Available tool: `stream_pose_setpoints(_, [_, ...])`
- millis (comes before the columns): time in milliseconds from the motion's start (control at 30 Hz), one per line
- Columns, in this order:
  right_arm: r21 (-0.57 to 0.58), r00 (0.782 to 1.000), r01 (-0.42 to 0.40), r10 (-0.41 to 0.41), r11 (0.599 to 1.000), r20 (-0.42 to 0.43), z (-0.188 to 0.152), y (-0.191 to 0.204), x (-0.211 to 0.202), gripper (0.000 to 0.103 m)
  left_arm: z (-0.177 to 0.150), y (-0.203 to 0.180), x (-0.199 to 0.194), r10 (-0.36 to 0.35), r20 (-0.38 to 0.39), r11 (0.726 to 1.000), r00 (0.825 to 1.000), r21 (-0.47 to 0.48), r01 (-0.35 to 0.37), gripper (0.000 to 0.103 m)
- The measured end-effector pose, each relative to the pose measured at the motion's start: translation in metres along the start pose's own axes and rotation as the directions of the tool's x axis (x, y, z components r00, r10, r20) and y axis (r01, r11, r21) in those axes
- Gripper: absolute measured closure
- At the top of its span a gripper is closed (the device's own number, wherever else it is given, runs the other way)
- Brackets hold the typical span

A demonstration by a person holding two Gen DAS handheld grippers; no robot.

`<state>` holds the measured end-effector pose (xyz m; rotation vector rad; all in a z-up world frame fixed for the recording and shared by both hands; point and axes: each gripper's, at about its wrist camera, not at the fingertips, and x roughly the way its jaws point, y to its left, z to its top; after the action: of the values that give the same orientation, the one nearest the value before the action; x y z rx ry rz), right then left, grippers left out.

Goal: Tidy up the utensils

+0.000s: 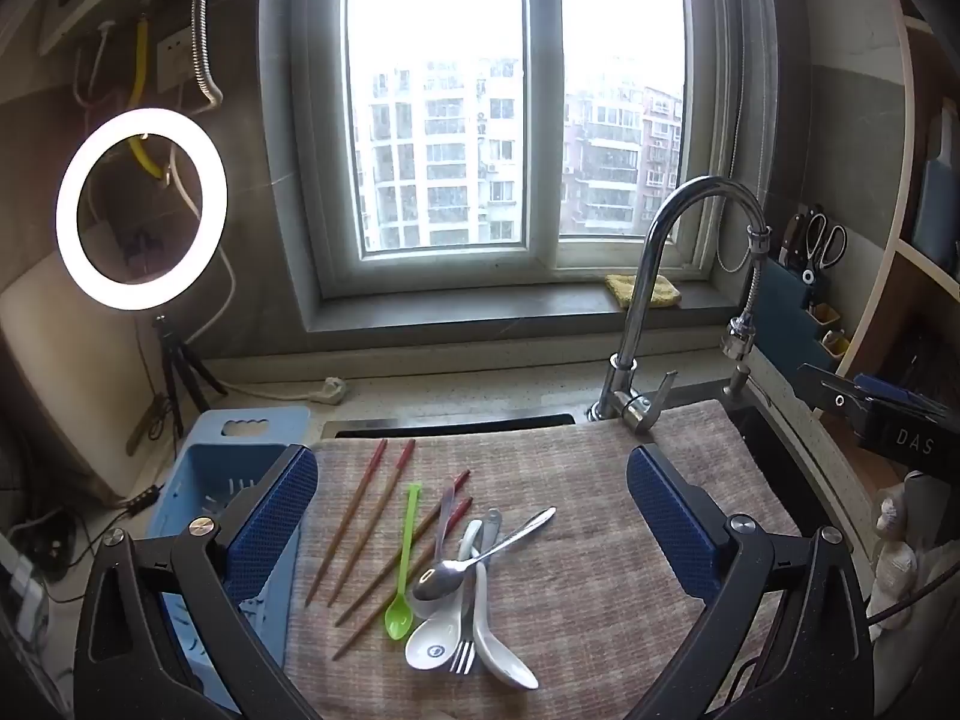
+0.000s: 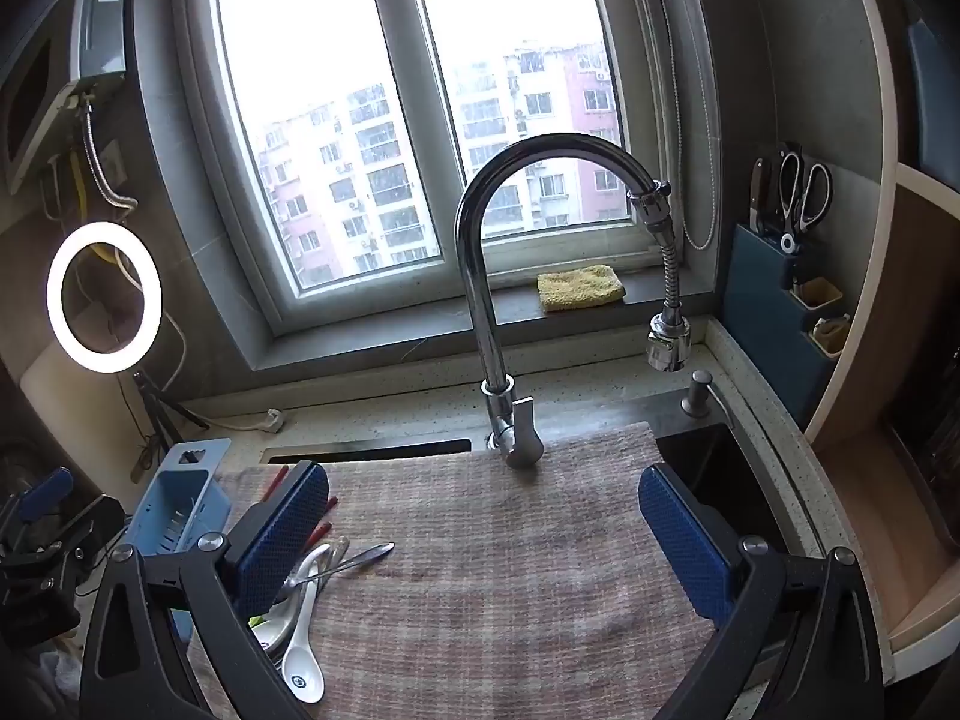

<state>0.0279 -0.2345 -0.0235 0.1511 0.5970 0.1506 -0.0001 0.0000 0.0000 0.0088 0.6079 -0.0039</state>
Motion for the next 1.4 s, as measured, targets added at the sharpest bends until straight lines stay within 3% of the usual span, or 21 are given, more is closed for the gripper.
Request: stream_pose_setpoints(1400, [0.021,0.999,-0.012,0.013,1.0,-0.037,-0.0012,-0.0007,0.0052,0.001,-0.0013,-0.0066,-0.0001,0.0,-0.009,1.0,1.0,0.012,0.0,0.001])
